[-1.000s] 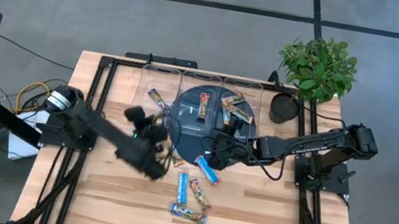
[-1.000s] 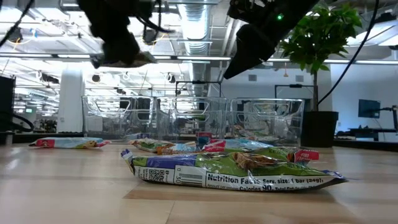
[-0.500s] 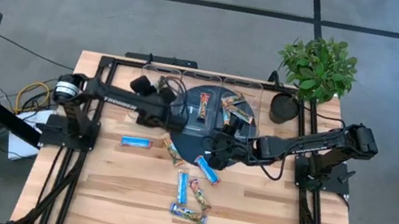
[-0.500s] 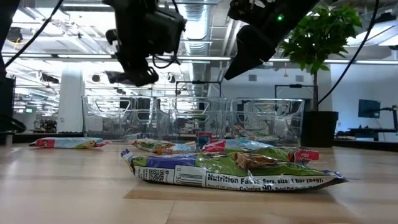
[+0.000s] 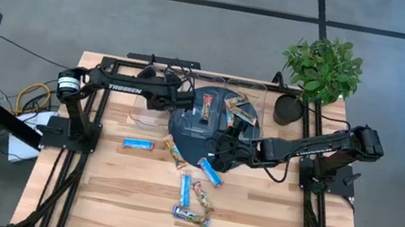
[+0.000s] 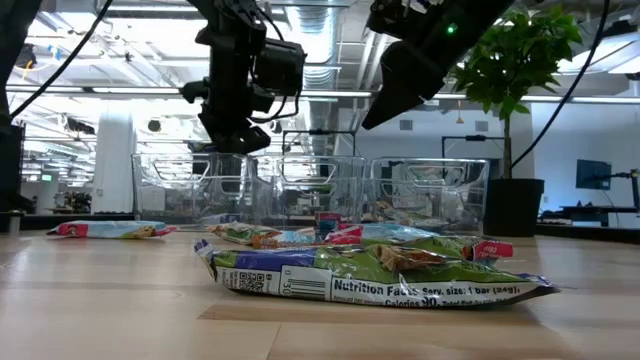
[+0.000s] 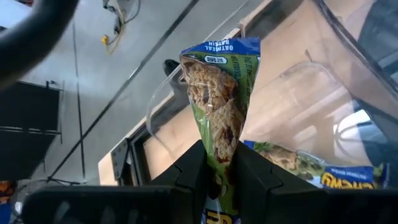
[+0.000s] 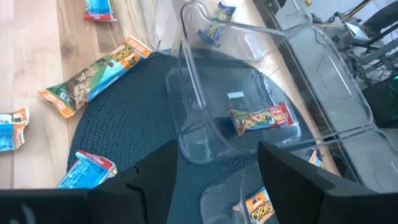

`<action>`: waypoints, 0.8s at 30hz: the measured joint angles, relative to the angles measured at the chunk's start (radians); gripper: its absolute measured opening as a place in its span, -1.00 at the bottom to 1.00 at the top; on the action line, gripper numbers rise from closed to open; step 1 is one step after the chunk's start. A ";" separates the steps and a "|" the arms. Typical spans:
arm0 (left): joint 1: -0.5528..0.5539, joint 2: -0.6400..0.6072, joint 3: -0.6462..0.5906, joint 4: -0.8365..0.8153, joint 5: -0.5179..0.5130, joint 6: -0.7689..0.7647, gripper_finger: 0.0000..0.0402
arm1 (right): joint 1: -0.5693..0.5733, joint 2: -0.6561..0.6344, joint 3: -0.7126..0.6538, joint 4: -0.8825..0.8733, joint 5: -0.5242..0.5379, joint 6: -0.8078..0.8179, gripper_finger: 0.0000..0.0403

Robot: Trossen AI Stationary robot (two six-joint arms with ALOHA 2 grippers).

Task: Pick and place Granola Bars by type
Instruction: Put the blue granola bar into the left transparent bin

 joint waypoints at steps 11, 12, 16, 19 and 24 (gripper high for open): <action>0.146 0.000 -0.117 0.214 0.218 0.088 -0.71 | 0.000 0.000 0.000 -0.043 0.001 0.027 0.06; 0.149 0.000 -0.128 0.216 0.218 0.089 -0.71 | 0.000 0.000 0.000 -0.043 0.001 0.027 0.06; 0.150 0.001 -0.146 0.217 0.211 0.111 -0.69 | 0.000 0.000 0.000 -0.043 0.003 0.027 0.06; 0.147 0.001 -0.146 0.225 0.208 0.138 -0.62 | 0.000 0.000 0.000 -0.042 0.003 0.027 0.06; 0.135 0.001 -0.146 0.260 0.208 0.173 -0.40 | 0.000 0.000 0.000 -0.042 0.007 0.027 0.06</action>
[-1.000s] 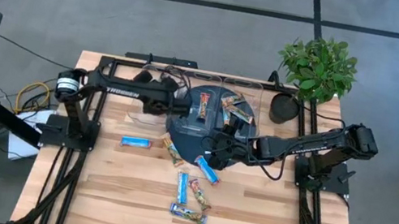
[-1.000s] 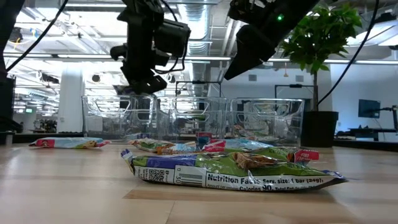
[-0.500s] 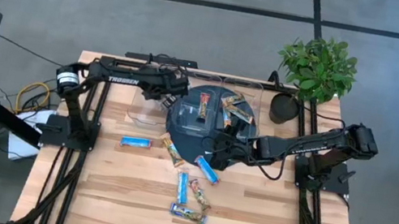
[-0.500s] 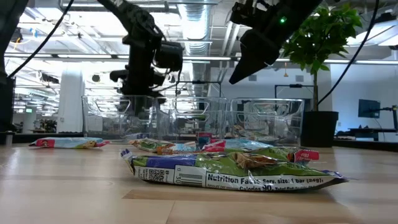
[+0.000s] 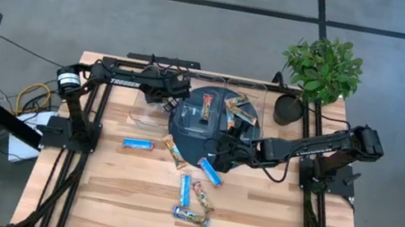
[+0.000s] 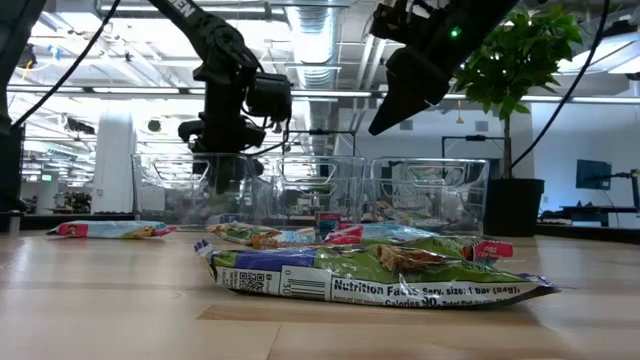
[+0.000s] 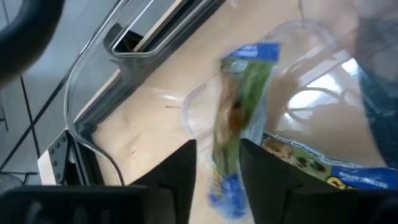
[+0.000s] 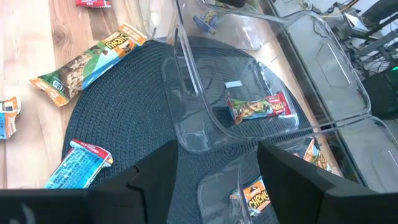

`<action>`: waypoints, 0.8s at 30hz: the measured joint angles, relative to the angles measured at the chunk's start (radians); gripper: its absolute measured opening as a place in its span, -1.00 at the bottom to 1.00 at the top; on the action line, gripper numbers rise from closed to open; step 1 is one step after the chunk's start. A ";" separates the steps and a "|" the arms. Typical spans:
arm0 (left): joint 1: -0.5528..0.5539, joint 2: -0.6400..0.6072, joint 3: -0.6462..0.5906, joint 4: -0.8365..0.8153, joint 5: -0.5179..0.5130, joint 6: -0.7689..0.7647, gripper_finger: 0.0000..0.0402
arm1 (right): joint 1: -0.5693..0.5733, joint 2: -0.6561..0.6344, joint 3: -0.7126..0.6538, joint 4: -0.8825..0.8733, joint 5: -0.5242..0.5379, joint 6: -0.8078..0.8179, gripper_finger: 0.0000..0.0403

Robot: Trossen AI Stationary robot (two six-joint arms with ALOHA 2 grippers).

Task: Pick and place Granola Bars by type
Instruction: Put the blue granola bar into the left transparent bin, then put the red granola bar into the middle transparent bin

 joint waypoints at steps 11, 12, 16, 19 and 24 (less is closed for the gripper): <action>-0.035 -0.008 0.058 -0.091 -0.077 0.077 -0.17 | 0.000 0.000 0.000 0.000 0.000 -0.008 0.06; -0.047 -0.014 0.071 -0.106 -0.094 0.084 -0.18 | 0.000 0.000 0.000 0.000 0.000 -0.008 0.06; -0.102 -0.047 0.138 -0.178 -0.121 0.121 -0.26 | 0.000 0.000 0.000 0.000 0.000 -0.009 0.06; -0.158 -0.072 0.180 -0.234 -0.087 0.133 -0.31 | 0.000 0.000 0.000 -0.001 -0.003 -0.010 0.06; -0.277 -0.104 0.193 -0.327 0.051 0.133 -0.36 | 0.000 0.000 0.000 -0.014 -0.096 -0.009 0.06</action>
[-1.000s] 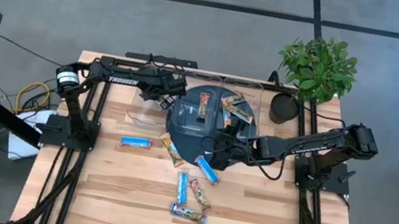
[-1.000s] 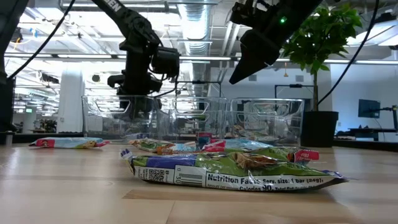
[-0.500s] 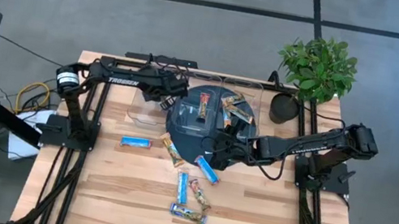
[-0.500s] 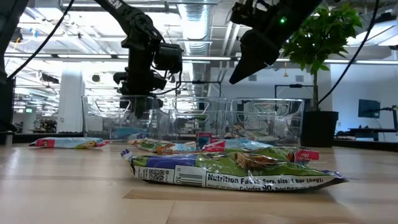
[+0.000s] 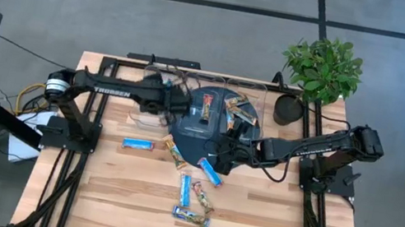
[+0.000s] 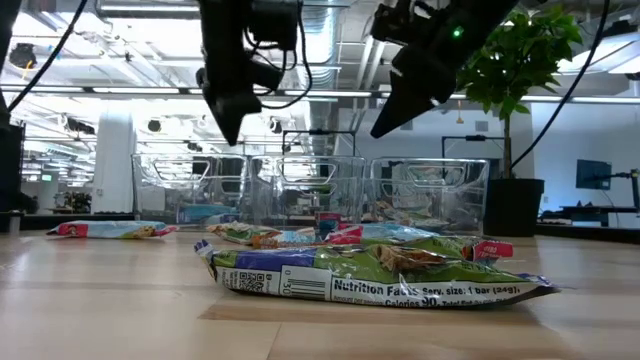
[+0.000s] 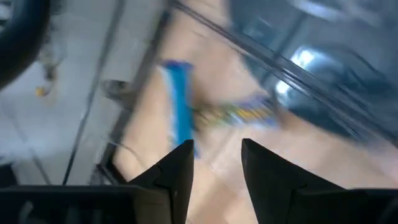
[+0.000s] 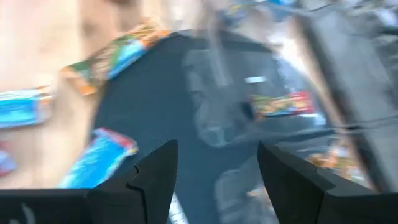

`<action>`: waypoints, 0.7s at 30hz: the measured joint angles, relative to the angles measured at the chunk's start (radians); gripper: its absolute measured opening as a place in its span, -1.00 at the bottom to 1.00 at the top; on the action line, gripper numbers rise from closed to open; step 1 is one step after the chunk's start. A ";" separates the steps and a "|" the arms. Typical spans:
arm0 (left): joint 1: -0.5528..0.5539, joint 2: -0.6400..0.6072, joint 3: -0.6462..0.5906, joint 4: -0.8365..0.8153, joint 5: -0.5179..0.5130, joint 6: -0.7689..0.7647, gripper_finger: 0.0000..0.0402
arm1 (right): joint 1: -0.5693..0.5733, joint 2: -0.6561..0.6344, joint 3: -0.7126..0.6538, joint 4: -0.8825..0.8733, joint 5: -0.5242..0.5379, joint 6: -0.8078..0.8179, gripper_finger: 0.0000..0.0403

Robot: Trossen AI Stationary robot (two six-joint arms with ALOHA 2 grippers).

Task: Pick and place Granola Bars by type
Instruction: Put the red granola bar into the middle transparent bin

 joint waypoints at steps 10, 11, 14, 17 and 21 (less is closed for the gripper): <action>-0.307 -0.004 -0.081 -0.173 0.062 -0.133 -0.36 | 0.070 0.000 0.000 -0.012 -0.181 0.010 0.06; -0.336 -0.004 -0.092 -0.180 0.062 -0.152 -0.36 | 0.084 0.000 0.000 -0.021 -0.182 0.018 0.06; -0.430 -0.004 -0.117 -0.196 0.053 -0.227 -0.36 | 0.126 0.000 0.000 -0.031 -0.174 0.058 0.06; -0.526 -0.004 -0.134 -0.188 0.017 -0.315 -0.36 | 0.165 0.007 0.000 -0.028 -0.169 0.111 0.06; -0.661 -0.004 -0.169 -0.174 -0.084 -0.470 -0.36 | 0.205 0.068 -0.002 -0.005 -0.102 0.175 0.06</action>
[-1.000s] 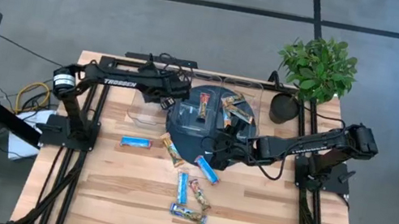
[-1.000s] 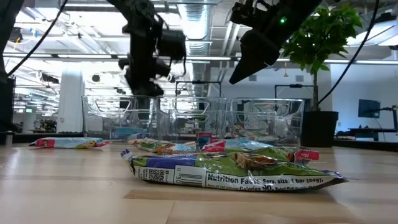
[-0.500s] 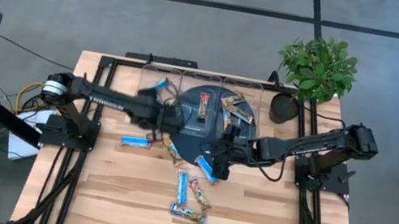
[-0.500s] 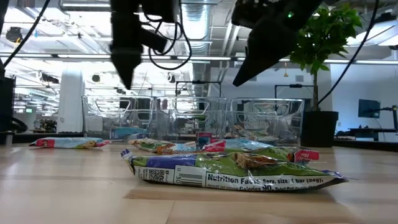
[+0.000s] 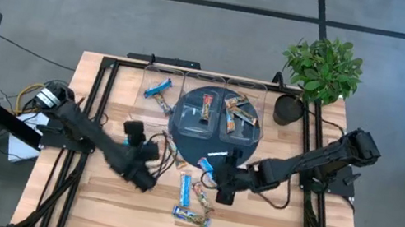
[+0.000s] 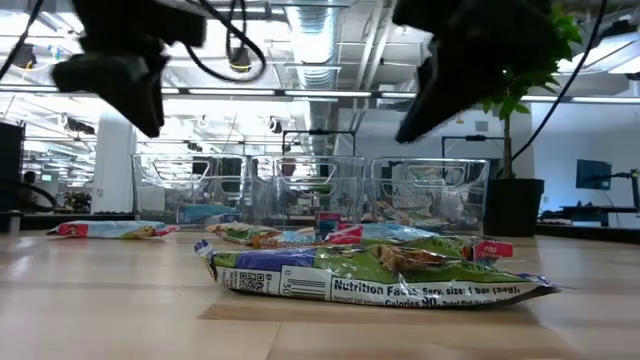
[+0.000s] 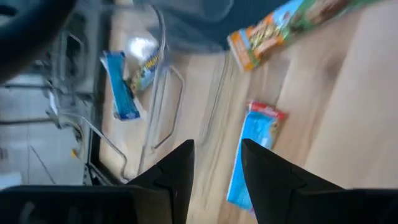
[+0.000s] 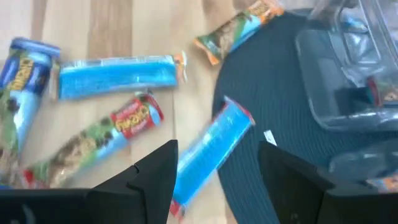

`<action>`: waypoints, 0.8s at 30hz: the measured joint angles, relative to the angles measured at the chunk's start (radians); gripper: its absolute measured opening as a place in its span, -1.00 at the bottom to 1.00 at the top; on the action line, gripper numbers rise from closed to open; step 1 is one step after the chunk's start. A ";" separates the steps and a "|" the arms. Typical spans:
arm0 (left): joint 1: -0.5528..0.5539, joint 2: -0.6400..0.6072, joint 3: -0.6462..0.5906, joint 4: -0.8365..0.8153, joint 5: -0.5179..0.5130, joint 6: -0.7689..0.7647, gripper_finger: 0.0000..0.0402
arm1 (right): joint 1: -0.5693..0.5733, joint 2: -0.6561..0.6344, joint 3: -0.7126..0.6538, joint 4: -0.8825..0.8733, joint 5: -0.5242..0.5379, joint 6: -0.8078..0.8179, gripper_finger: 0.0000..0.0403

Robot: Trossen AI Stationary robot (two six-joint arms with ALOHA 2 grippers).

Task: Pick and place Granola Bars by type
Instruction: Put the red granola bar into the middle transparent bin

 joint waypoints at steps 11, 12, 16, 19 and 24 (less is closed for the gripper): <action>-0.289 0.002 -0.119 0.204 -0.269 -0.226 -0.36 | 0.004 0.198 0.002 0.152 0.039 0.127 0.06; -0.304 0.002 -0.125 0.212 -0.282 -0.239 -0.36 | 0.001 0.205 0.001 0.152 0.042 0.136 0.06; -0.346 0.002 -0.150 0.248 -0.319 -0.295 -0.36 | -0.012 0.209 0.002 0.166 0.040 0.185 0.06; -0.366 0.002 -0.172 0.279 -0.322 -0.343 -0.36 | -0.027 0.209 0.002 0.164 0.044 0.225 0.06; -0.395 0.002 -0.229 0.363 -0.321 -0.362 -0.36 | -0.056 0.209 0.002 0.149 0.045 0.286 0.06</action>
